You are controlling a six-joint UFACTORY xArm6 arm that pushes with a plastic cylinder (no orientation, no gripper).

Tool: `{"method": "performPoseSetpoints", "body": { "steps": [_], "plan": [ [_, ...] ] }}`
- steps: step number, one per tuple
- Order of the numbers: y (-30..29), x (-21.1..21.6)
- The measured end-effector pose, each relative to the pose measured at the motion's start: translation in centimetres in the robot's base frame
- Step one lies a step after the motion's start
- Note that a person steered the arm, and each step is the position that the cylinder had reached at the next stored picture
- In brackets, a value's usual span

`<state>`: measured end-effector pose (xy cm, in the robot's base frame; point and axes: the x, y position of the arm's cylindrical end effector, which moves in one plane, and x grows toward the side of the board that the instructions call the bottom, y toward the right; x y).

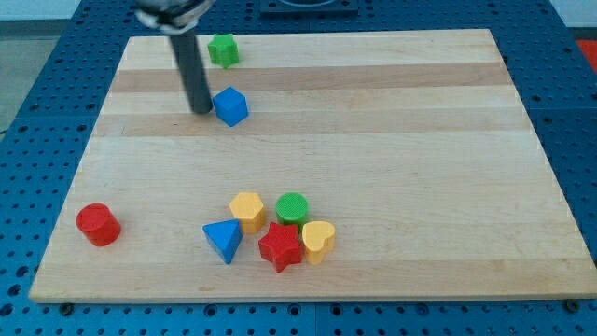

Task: Move the green star towards the green circle

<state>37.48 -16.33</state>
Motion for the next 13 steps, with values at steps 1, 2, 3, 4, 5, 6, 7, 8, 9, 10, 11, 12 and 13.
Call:
{"method": "performPoseSetpoints", "body": {
  "steps": [1, 2, 3, 4, 5, 6, 7, 8, 9, 10, 11, 12, 13],
  "plan": [
    [0.7, -1.9],
    [2.7, -4.5],
    [8.9, -2.1],
    [2.9, 3.1],
    [4.0, 2.3],
    [7.2, 0.2],
    [10.9, 3.3],
    [1.8, 4.9],
    [-1.7, 7.9],
    [-3.6, 12.6],
    [-2.7, 12.0],
    [5.2, 8.3],
    [10.6, 4.4]
  ]
}}
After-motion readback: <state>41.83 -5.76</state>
